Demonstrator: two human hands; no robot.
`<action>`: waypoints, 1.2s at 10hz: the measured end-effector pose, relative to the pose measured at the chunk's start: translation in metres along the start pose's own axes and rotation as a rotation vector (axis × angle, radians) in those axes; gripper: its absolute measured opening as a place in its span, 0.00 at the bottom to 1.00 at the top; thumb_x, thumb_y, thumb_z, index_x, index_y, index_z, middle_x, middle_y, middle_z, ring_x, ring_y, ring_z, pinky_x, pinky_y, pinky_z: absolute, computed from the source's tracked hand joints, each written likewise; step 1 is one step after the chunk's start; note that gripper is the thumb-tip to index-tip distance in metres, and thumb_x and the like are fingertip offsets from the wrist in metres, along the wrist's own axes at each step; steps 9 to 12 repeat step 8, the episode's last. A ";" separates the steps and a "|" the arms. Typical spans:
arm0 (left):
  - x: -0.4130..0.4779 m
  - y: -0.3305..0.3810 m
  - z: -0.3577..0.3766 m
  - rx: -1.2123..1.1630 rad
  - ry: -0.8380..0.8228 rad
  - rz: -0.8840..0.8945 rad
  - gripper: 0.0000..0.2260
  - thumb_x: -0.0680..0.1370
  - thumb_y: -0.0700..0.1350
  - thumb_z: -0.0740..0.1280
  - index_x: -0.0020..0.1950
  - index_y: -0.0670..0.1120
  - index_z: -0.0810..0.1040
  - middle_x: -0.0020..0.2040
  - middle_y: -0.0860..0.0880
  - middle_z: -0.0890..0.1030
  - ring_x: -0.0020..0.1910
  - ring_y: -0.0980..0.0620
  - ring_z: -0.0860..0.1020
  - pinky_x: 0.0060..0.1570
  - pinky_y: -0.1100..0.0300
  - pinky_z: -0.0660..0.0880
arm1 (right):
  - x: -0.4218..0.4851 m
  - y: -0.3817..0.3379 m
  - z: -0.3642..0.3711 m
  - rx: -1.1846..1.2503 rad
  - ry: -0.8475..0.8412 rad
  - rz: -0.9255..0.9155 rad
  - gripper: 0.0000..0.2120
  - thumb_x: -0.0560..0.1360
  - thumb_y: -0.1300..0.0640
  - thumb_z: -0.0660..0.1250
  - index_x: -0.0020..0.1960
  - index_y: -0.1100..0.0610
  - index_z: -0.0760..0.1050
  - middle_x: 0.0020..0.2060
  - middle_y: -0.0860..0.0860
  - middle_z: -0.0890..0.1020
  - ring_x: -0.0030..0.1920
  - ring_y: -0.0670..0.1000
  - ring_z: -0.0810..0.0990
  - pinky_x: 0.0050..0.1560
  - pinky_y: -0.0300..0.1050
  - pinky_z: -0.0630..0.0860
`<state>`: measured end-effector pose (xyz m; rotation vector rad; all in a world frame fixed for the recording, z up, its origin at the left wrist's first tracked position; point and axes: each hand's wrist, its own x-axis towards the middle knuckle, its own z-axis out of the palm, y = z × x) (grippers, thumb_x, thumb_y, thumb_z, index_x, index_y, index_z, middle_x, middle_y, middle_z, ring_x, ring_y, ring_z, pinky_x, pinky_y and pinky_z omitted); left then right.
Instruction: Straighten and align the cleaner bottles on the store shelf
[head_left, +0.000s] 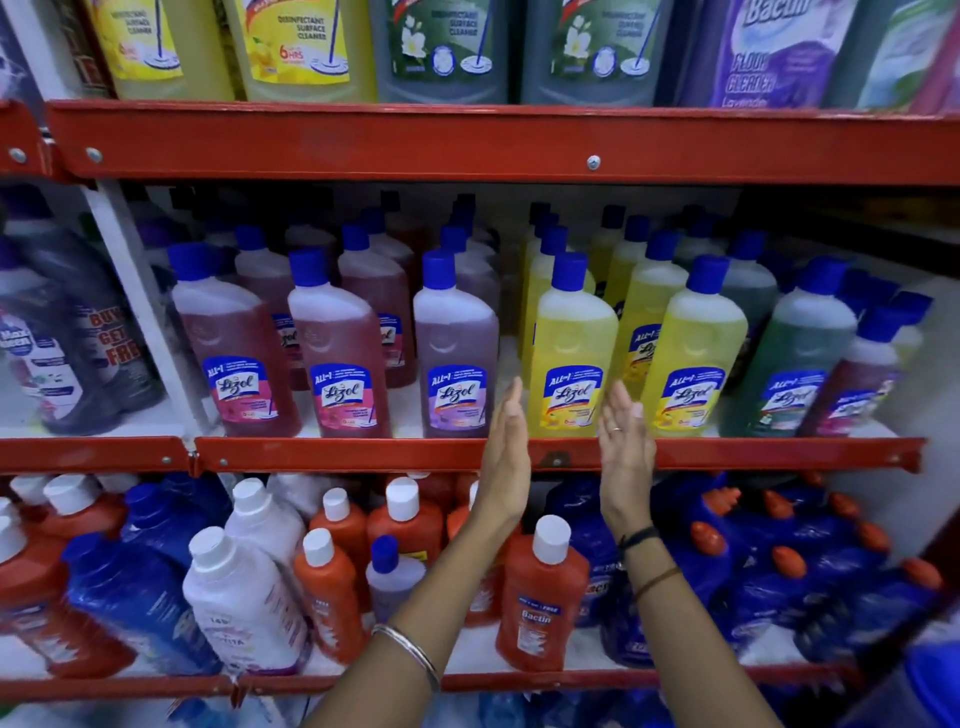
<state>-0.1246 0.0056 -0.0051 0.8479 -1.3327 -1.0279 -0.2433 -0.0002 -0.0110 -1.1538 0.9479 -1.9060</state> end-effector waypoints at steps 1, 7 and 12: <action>0.006 0.003 -0.001 -0.069 -0.030 -0.060 0.39 0.68 0.76 0.51 0.73 0.57 0.59 0.72 0.56 0.64 0.68 0.60 0.67 0.65 0.66 0.65 | 0.003 -0.001 -0.008 -0.041 -0.054 0.020 0.40 0.71 0.29 0.53 0.70 0.58 0.65 0.68 0.51 0.71 0.68 0.46 0.70 0.67 0.38 0.67; 0.004 0.013 -0.004 0.033 -0.067 -0.047 0.20 0.82 0.57 0.48 0.70 0.52 0.67 0.64 0.55 0.76 0.62 0.62 0.74 0.62 0.65 0.70 | -0.007 -0.007 -0.007 -0.075 -0.047 0.045 0.24 0.79 0.44 0.51 0.65 0.59 0.71 0.65 0.56 0.75 0.65 0.48 0.74 0.68 0.45 0.69; 0.000 0.023 -0.015 0.164 0.033 0.124 0.18 0.79 0.56 0.55 0.66 0.53 0.71 0.66 0.52 0.75 0.66 0.58 0.71 0.65 0.63 0.68 | -0.042 -0.001 -0.029 -0.109 0.063 0.025 0.28 0.75 0.36 0.54 0.59 0.56 0.77 0.57 0.51 0.82 0.61 0.48 0.78 0.64 0.46 0.73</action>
